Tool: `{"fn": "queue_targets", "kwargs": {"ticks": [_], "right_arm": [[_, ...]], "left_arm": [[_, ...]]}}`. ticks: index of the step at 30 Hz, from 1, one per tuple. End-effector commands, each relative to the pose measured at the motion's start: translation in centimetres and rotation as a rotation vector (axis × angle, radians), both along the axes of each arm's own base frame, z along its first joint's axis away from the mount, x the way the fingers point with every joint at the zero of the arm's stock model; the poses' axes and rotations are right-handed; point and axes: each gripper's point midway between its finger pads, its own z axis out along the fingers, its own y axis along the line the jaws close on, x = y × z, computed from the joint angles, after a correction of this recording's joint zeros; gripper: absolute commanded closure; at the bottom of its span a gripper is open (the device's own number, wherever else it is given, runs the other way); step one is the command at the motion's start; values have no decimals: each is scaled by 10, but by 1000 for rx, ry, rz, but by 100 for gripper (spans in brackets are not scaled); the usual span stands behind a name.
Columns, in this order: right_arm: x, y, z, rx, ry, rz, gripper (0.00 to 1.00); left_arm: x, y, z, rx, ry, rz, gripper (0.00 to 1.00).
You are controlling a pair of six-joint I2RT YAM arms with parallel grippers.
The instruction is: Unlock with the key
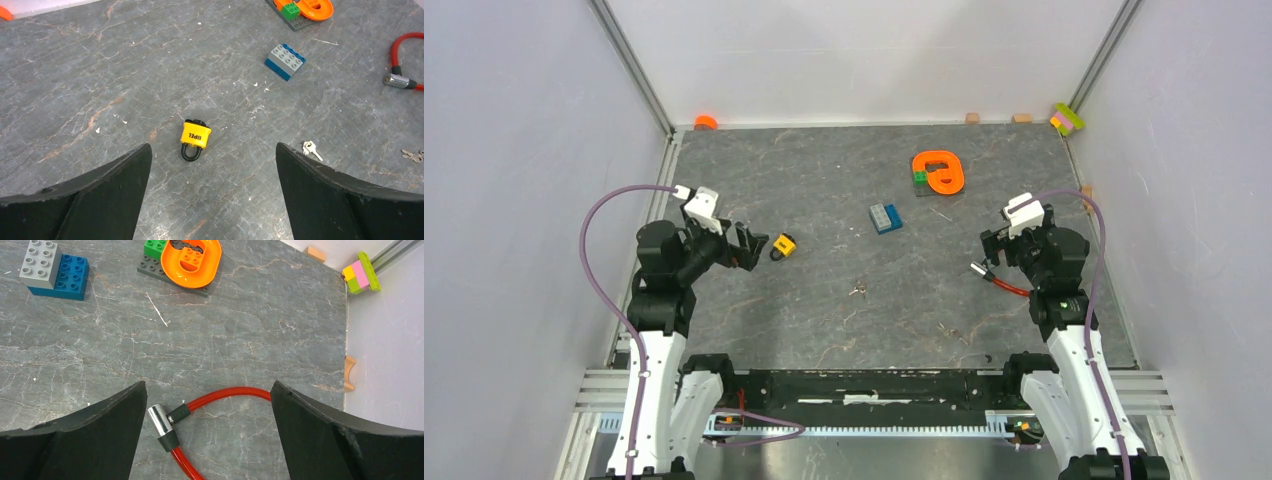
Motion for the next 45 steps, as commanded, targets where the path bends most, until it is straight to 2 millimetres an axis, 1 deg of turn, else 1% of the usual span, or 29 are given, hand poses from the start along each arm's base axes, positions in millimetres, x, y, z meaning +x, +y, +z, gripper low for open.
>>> {"fn": "queue_targets", "kwargs": {"ticks": [1, 6, 9, 11, 13, 15, 17, 18, 21, 22, 24, 25, 27, 29, 31, 33, 35, 37, 41, 45], "right_arm": [[2, 1, 13, -7, -61, 3, 2], [0, 6, 10, -12, -50, 44, 2], [-5, 14, 8, -31, -37, 103, 2], [-9, 17, 2, -81, -7, 153, 2], [-16, 13, -10, -177, 61, 198, 2], [-29, 9, -30, -292, 163, 273, 2], [-49, 11, -49, -387, 255, 394, 2], [-62, 14, -60, -413, 307, 462, 2], [-88, 20, -78, -473, 386, 627, 2], [-89, 18, -82, -483, 399, 624, 2], [-85, 8, -90, -514, 420, 579, 1], [-83, 2, -96, -533, 436, 555, 5], [-79, -7, -104, -552, 456, 503, 8], [-80, -7, -109, -549, 466, 504, 10], [-85, 2, -109, -521, 464, 557, 10], [-100, 26, -109, -485, 448, 713, 11], [-111, 45, -108, -448, 430, 825, 11], [-119, 59, -114, -431, 436, 900, 13], [-131, 79, -128, -428, 465, 999, 20], [-142, 93, -135, -431, 474, 1073, 26]], "left_arm": [[-6, -5, -5, 41, -11, -60, 0], [-8, -6, -6, 57, -16, -82, 0], [-14, -11, -5, 77, -23, -129, 0], [-20, -15, -3, 86, -21, -169, 0], [-29, -23, 0, 103, -32, -244, 0], [-33, -29, -1, 130, -45, -296, 0], [-30, -27, -8, 170, -29, -293, 0], [-30, -30, -11, 187, -18, -306, 0], [-32, -38, -25, 179, 20, -344, 0], [-35, -41, -29, 173, 26, -368, 0], [-38, -44, -32, 168, 26, -395, 0], [-39, -44, -31, 168, 22, -398, 0], [-38, -44, -30, 170, 18, -396, 0], [-38, -45, -29, 166, 19, -399, 0], [-37, -47, -28, 157, 27, -409, 0], [-36, -49, -29, 145, 36, -419, 0], [-34, -50, -31, 138, 40, -420, 0], [-33, -50, -34, 138, 44, -420, 0], [-30, -49, -36, 141, 56, -415, 0], [-26, -48, -37, 145, 53, -403, 0]]}}
